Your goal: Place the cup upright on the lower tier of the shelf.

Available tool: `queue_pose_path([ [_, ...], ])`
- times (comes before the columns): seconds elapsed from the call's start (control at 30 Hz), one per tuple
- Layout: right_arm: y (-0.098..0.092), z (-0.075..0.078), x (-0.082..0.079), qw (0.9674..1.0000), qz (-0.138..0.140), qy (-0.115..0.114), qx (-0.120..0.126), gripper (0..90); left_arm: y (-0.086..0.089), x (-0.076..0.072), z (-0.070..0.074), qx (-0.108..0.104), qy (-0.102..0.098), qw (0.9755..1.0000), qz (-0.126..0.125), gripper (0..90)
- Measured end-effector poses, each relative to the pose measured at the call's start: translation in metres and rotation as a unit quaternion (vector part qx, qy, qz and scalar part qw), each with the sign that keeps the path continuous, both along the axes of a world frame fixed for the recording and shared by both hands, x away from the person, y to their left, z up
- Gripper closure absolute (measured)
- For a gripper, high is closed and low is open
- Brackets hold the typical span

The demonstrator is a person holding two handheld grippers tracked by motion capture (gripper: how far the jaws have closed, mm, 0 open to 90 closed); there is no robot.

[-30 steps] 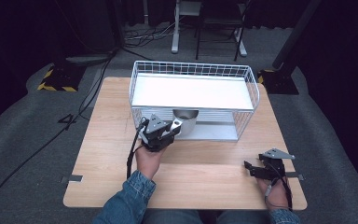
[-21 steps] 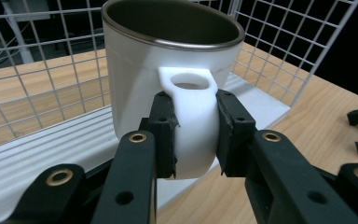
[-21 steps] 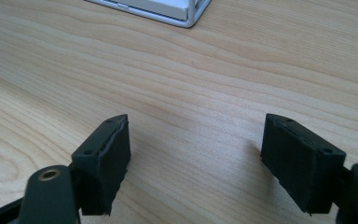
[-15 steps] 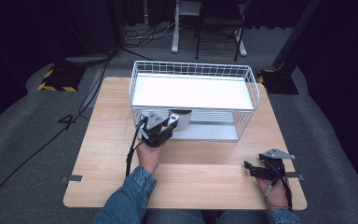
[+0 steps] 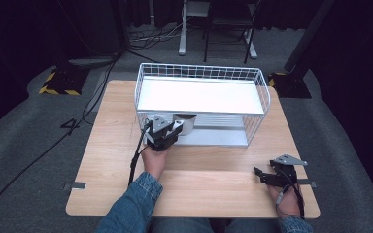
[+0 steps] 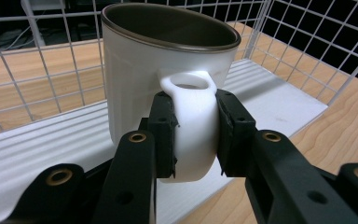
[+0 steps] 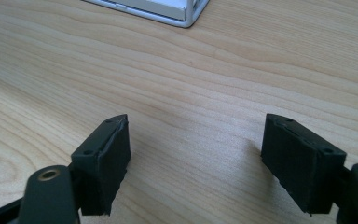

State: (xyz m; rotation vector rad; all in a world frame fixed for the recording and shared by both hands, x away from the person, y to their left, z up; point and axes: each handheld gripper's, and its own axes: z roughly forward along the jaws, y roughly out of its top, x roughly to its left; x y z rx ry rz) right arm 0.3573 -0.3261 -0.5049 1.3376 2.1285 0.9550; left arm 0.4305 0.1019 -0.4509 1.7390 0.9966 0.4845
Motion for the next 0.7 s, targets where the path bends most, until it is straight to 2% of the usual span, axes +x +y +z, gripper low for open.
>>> queue_pose_path([
  [0.07,0.0000,0.0000,0.0000,1.0000,0.000,0.000,0.000,24.2,0.0002,0.0004,-0.0007,0.005,0.002,1.0000,-0.001,71.1],
  [0.3,0.0000,0.0000,0.0000,1.0000,0.000,0.000,0.000,24.2,0.0012,0.0034,-0.0047,0.001,0.009,1.0000,-0.001,71.1],
  [0.57,0.0000,0.0000,0.0000,1.0000,0.000,0.000,0.000,24.2,0.0012,0.0035,-0.0055,0.003,0.009,1.0000,0.001,70.9],
  [0.67,0.0001,0.0000,-0.0001,1.0000,0.000,0.000,0.000,24.2,0.0018,0.0039,-0.0059,0.004,0.011,0.9999,0.000,69.6],
  [0.7,0.0001,0.0000,-0.0001,1.0000,0.000,0.000,0.000,24.1,0.0019,0.0042,-0.0061,0.006,0.013,0.9999,0.002,65.3],
])
